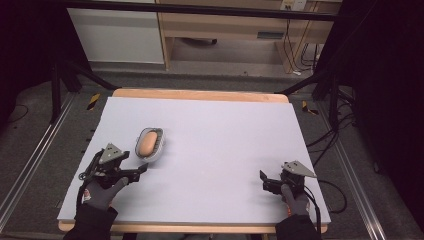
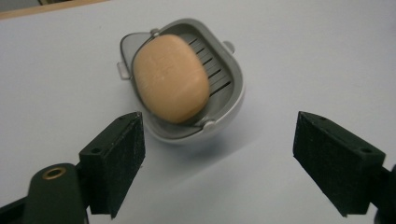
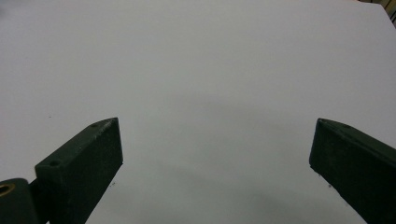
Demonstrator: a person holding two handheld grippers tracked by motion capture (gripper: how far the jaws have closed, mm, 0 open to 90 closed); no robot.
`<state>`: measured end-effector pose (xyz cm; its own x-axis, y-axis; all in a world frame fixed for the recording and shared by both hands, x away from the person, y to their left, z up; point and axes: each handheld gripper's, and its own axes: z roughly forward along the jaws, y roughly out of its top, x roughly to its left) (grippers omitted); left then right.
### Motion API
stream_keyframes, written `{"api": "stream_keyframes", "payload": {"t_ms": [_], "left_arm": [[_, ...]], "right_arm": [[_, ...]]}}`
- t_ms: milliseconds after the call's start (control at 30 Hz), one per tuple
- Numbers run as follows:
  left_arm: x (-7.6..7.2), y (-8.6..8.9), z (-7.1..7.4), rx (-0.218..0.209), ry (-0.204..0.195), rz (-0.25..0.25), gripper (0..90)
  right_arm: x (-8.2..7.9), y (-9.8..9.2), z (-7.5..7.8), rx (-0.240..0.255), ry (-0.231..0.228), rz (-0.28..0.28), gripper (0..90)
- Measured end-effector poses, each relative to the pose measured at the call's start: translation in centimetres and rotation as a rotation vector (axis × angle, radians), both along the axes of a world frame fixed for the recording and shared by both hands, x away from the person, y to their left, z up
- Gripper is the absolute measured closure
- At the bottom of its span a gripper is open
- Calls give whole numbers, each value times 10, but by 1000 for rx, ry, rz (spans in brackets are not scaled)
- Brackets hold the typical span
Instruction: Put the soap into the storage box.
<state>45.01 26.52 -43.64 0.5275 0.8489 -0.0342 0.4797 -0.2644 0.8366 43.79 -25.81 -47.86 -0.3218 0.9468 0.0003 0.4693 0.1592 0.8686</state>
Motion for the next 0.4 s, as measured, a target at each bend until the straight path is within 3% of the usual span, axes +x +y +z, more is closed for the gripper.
{"api": "stream_keyframes", "payload": {"t_ms": [233, 400], "left_arm": [[-2, 21, -18, -8, 15, 50, 165], [-10, 32, -23, -2, 13, 46, 160]], "right_arm": [[-3, 0, 1, 0, 6, 10, 29], [-5, -2, 0, 9, 17, -3, 29]]}}
